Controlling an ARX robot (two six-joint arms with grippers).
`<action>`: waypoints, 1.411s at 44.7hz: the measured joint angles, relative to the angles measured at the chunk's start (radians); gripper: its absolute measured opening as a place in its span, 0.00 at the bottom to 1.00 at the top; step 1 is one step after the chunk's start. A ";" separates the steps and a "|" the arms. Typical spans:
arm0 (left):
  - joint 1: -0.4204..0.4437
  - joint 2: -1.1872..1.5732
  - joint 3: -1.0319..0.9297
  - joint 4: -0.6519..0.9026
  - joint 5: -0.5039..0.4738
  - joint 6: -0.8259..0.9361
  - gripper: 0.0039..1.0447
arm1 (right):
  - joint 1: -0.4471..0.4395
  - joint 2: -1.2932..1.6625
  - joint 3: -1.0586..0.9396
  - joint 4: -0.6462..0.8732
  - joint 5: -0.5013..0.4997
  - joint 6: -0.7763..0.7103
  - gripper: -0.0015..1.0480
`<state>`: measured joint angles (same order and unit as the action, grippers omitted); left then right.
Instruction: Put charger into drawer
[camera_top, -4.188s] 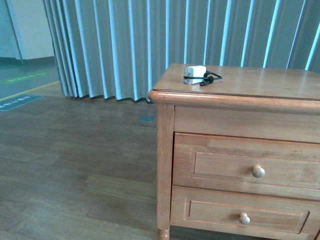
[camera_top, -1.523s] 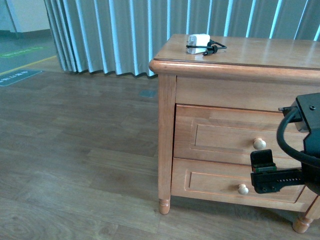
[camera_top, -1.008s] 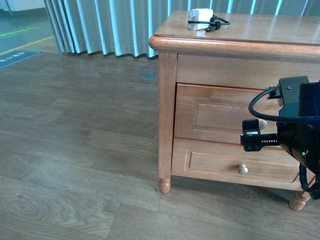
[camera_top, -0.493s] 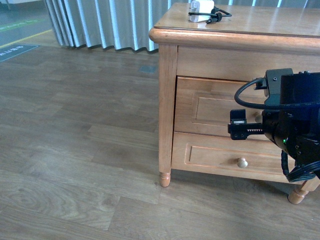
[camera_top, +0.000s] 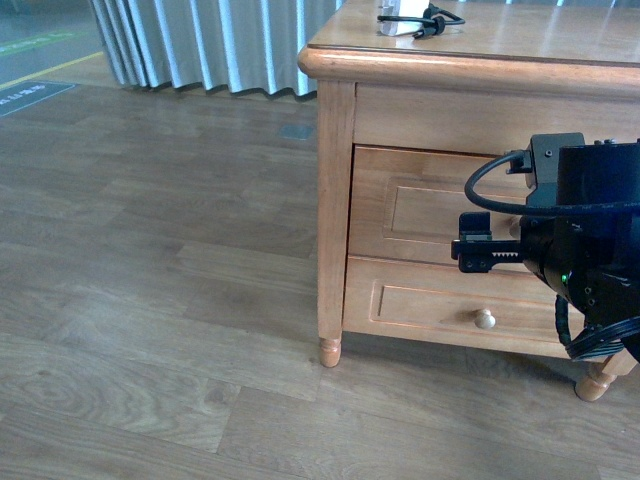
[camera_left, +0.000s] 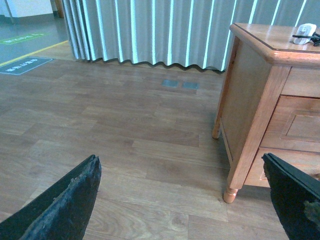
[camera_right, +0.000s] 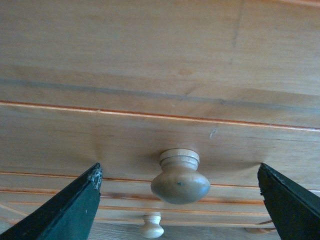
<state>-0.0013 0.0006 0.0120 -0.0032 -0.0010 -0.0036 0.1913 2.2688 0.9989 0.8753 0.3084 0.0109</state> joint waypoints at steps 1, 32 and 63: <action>0.000 0.000 0.000 0.000 0.000 0.000 0.94 | 0.000 0.000 0.000 0.001 0.000 0.002 0.89; 0.000 0.000 0.000 0.000 0.000 0.000 0.94 | 0.027 -0.037 -0.016 0.014 -0.023 0.009 0.58; 0.000 0.000 0.000 0.000 0.000 0.000 0.94 | 0.017 -0.022 -0.016 0.014 -0.023 -0.006 0.61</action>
<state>-0.0013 0.0006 0.0120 -0.0032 -0.0010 -0.0036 0.2081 2.2471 0.9825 0.8894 0.2852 0.0048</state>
